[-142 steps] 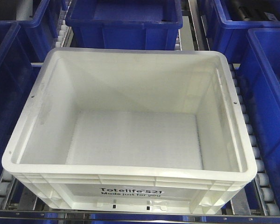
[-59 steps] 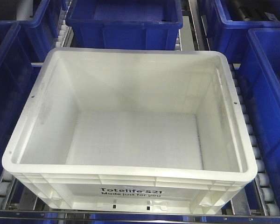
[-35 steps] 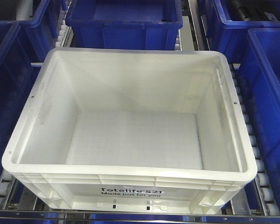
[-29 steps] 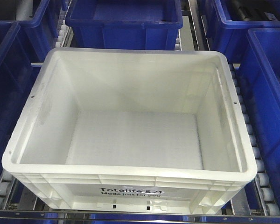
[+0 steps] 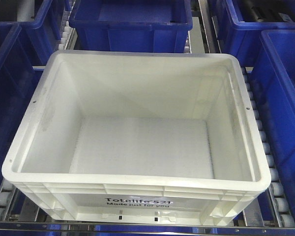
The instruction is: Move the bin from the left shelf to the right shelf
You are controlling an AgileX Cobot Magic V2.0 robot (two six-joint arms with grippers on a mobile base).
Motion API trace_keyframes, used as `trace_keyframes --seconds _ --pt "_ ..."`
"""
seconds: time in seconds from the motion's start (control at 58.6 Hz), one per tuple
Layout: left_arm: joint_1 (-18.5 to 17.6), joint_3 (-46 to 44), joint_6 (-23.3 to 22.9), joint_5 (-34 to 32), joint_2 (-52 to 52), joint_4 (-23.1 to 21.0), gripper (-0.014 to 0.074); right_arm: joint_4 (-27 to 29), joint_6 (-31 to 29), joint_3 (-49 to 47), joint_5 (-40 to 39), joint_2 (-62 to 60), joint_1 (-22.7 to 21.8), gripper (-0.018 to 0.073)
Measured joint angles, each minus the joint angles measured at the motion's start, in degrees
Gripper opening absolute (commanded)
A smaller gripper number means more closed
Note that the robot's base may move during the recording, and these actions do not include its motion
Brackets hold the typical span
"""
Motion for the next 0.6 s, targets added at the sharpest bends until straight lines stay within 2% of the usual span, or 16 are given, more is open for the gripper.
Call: trace_keyframes --seconds 0.597 --pt "0.00 0.00 0.00 0.00 0.00 0.00 -0.0006 0.00 -0.11 0.00 0.00 0.00 0.00 -0.0008"
